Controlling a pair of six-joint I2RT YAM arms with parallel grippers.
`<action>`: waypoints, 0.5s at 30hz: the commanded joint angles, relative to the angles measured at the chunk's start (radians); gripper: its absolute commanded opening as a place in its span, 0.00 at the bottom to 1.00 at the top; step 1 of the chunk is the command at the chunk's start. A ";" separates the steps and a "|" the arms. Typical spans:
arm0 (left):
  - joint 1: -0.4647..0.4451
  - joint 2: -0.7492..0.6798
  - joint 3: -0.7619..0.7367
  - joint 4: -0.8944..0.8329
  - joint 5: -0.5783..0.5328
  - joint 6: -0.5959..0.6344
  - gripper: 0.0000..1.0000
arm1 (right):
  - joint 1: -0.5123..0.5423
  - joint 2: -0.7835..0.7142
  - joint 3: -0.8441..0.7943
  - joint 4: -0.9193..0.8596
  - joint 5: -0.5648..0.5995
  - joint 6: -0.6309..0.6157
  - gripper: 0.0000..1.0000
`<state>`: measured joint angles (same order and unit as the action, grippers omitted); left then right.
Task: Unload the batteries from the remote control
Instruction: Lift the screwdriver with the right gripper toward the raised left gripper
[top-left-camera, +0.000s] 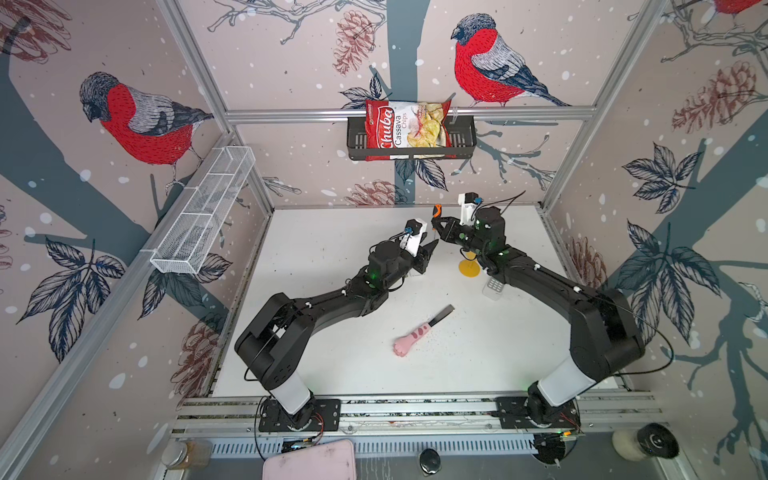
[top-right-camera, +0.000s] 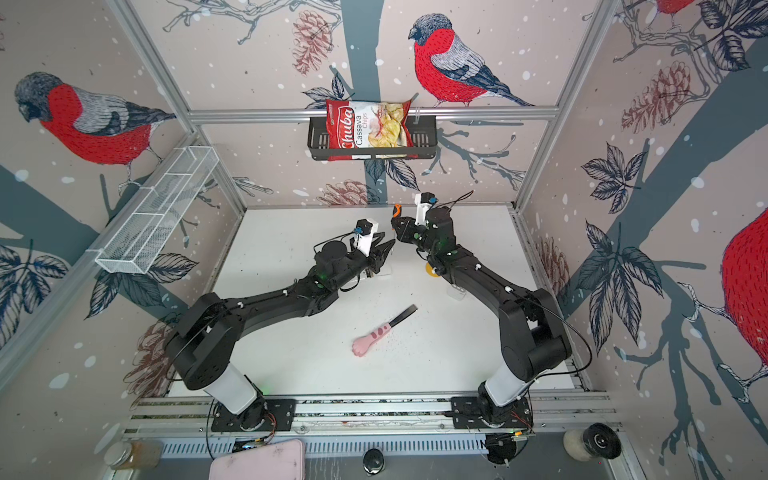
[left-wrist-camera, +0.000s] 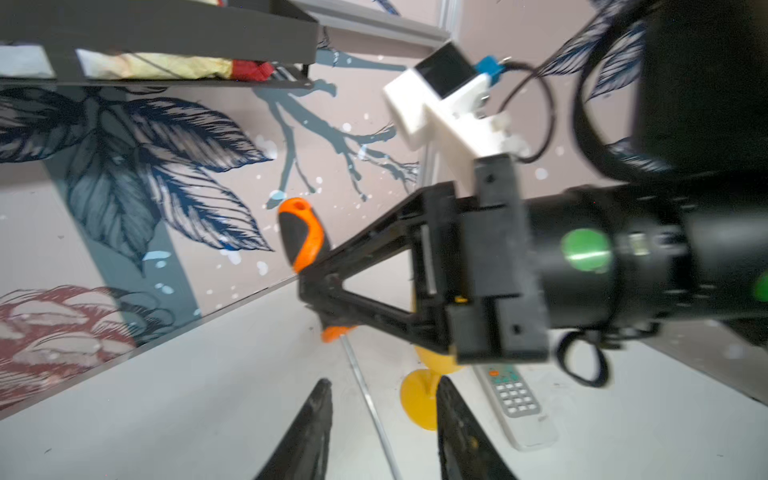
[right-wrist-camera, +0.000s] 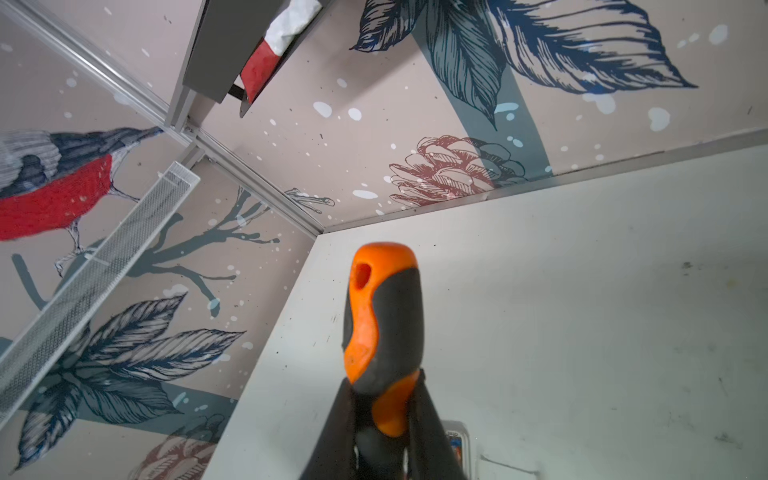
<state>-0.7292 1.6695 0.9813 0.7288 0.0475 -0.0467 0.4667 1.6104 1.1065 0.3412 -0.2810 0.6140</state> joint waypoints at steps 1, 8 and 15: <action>-0.004 0.034 0.042 -0.033 -0.067 0.043 0.40 | 0.000 -0.019 -0.017 0.060 0.034 0.058 0.00; -0.004 0.087 0.069 -0.034 -0.070 0.049 0.34 | 0.000 -0.046 -0.059 0.086 0.031 0.066 0.00; -0.004 0.108 0.090 -0.031 0.007 0.026 0.34 | 0.000 -0.067 -0.085 0.100 0.037 0.061 0.00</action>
<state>-0.7322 1.7721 1.0542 0.6895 0.0025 -0.0181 0.4667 1.5528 1.0275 0.3882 -0.2474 0.6647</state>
